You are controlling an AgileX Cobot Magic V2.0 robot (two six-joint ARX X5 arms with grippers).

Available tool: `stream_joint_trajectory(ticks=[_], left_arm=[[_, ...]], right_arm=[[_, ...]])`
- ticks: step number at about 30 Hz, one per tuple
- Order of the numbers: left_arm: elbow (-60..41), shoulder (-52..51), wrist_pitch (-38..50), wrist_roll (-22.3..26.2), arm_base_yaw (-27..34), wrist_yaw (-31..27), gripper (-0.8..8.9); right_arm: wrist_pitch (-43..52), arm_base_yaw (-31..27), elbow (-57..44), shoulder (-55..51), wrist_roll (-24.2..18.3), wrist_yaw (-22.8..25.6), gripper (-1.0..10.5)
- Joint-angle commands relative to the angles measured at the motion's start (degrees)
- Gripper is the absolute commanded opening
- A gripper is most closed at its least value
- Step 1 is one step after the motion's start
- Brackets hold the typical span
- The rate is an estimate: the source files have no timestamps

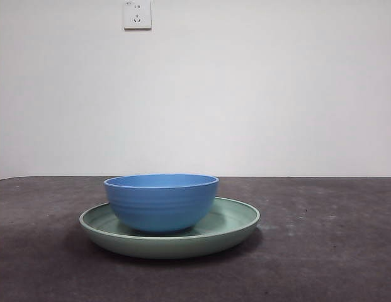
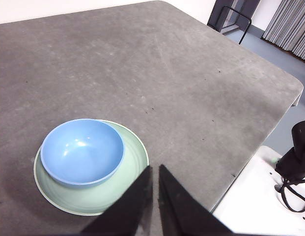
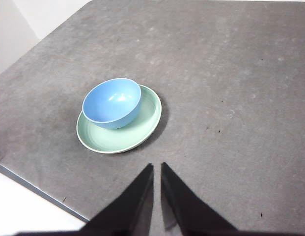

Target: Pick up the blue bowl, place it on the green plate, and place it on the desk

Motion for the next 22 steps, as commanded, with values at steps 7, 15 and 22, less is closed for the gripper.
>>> stream_joint_trajectory(ticks=[7, 15, 22], left_arm=[[0.4, -0.3, 1.8, -0.1, 3.8, 0.8, 0.2], [-6.6, -5.7, 6.2, -0.1, 24.9, 2.5, 0.2], [-23.1, -16.7, 20.9, 3.5, 36.5, 0.6, 0.2]], right_arm=[[0.6, 0.3, 0.8, 0.2, -0.6, 0.0, 0.2], [0.6, 0.3, 0.8, 0.2, -0.6, 0.0, 0.2], [0.6, 0.3, 0.8, 0.2, -0.6, 0.0, 0.2]])
